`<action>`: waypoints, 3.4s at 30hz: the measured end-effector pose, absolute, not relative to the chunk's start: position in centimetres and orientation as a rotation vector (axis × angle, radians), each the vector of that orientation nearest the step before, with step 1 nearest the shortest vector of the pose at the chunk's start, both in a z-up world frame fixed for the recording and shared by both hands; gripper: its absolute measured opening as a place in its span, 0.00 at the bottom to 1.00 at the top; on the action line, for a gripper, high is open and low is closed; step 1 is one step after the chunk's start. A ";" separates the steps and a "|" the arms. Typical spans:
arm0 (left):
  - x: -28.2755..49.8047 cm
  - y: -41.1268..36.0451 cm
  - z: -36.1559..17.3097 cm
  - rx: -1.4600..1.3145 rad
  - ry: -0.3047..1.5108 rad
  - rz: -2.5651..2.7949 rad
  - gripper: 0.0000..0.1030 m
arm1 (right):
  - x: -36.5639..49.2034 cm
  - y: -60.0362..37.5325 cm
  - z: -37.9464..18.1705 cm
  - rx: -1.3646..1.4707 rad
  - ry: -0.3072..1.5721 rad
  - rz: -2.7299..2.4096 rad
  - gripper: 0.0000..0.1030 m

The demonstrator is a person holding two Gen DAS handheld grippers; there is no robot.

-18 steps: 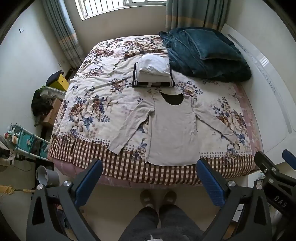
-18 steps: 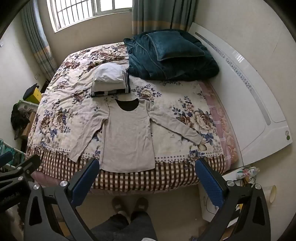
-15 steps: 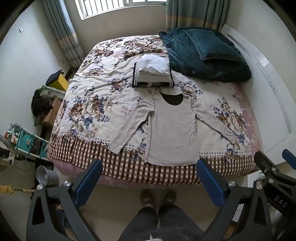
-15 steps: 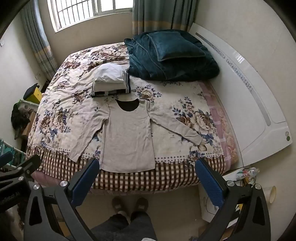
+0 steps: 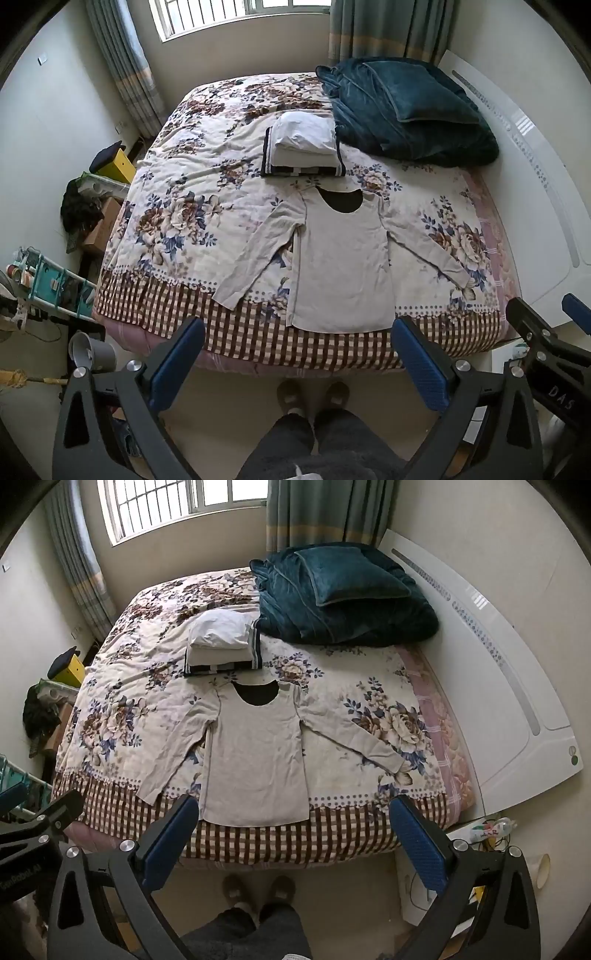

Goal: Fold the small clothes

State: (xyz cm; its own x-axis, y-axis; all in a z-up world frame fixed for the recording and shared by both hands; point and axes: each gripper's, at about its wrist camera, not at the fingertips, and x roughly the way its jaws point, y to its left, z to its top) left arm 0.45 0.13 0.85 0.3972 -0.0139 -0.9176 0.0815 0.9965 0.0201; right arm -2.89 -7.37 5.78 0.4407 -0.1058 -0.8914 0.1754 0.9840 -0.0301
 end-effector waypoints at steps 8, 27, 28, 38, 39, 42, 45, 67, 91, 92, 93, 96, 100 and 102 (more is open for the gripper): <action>0.9 -0.3 1.6 0.062 1.152 -0.054 1.00 | -2.5 -7.5 6.1 0.068 1.100 -0.173 1.00; 1.1 -0.4 2.1 0.056 1.147 -0.057 1.00 | -2.6 -7.5 6.2 0.057 1.095 -0.172 1.00; 0.9 -0.3 1.8 0.056 1.149 -0.059 1.00 | -2.5 -7.5 6.2 0.058 1.094 -0.172 1.00; 1.5 -0.7 2.3 0.061 1.147 -0.059 1.00 | -2.2 -7.5 6.4 0.057 1.094 -0.166 1.00; 1.7 -0.7 2.5 0.063 1.147 -0.057 1.00 | -2.1 -7.6 6.5 0.055 1.094 -0.166 1.00; 2.1 -1.0 2.8 0.064 1.146 -0.055 1.00 | -2.2 -7.5 6.6 0.058 1.093 -0.163 1.00; 2.2 -0.9 2.8 0.059 1.145 -0.057 1.00 | -2.1 -7.5 6.7 0.060 1.092 -0.162 1.00; 1.3 -1.2 2.6 0.058 1.140 -0.070 1.00 | -2.8 -7.6 7.0 0.059 1.089 -0.157 1.00; 11.8 -4.1 -12.2 0.208 1.119 -0.058 1.00 | 4.3 -16.5 -7.4 0.350 1.246 -0.449 1.00; 12.6 -4.6 -13.5 0.219 1.132 -0.056 1.00 | 4.9 -17.7 -9.1 0.384 1.254 -0.478 1.00; 13.5 -5.2 -14.9 0.223 1.150 -0.062 1.00 | 5.6 -19.0 -10.9 0.408 1.257 -0.503 1.00; 15.9 -6.5 -18.2 0.240 1.186 -0.059 1.00 | 7.6 -22.8 -15.8 0.461 1.262 -0.581 1.00; 19.4 -9.4 -23.4 0.260 1.245 -0.056 1.00 | 10.2 -27.9 -22.2 0.520 1.267 -0.653 1.00; 20.9 -11.0 -25.9 0.277 1.259 -0.039 1.00 | 11.6 -31.1 -26.3 0.521 1.258 -0.700 1.00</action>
